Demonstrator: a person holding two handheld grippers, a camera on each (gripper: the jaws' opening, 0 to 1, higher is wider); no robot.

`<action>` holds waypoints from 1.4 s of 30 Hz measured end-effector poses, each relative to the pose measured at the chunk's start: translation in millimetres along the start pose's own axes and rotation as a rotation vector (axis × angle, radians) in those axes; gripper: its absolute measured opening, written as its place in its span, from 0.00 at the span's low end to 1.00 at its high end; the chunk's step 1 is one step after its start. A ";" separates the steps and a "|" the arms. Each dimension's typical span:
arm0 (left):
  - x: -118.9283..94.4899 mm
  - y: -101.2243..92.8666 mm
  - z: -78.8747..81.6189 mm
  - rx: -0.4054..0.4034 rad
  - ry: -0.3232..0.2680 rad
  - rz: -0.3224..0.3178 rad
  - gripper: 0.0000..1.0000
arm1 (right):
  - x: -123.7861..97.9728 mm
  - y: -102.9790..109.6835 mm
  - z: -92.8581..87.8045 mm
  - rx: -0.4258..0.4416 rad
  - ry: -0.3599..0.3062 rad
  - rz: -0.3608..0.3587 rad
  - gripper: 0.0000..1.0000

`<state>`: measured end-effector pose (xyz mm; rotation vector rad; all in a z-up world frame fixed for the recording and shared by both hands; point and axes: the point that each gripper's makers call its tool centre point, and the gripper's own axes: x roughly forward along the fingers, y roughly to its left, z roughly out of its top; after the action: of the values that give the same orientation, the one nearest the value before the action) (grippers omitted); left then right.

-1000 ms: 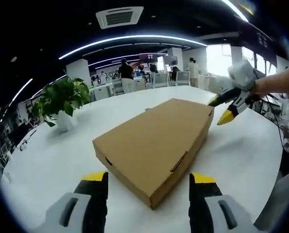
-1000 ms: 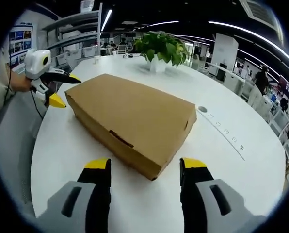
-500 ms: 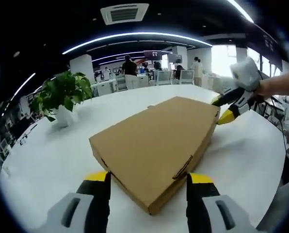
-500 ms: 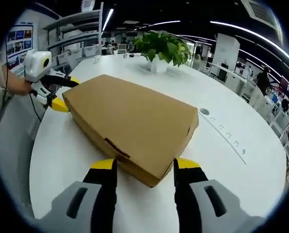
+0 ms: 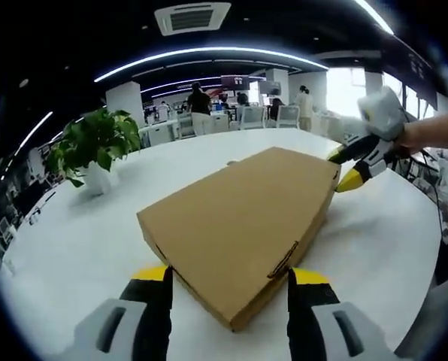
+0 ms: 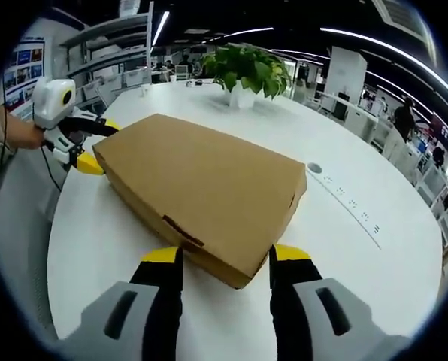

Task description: Operate the shoe box by opening the lid, removing the specified soft item, and placing it in the target area until the item is outside and the box remains undamaged.

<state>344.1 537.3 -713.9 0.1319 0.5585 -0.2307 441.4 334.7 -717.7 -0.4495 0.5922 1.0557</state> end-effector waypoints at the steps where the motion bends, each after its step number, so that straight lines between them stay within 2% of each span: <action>1: -0.1 0.3 -0.1 0.002 0.002 -0.003 0.62 | -0.1 1.0 -0.1 0.002 0.003 -0.002 0.42; 20: -5.6 18.5 -5.2 0.050 0.070 -0.084 0.61 | -0.7 26.2 -0.2 0.072 0.058 -0.071 0.41; 42: -15.2 41.9 -14.2 0.135 0.129 -0.197 0.61 | -3.5 67.7 0.9 0.169 0.055 -0.166 0.41</action>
<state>334.9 583.1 -715.1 0.2240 0.6855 -0.4544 379.3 361.9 -719.0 -0.3734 0.6756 0.8302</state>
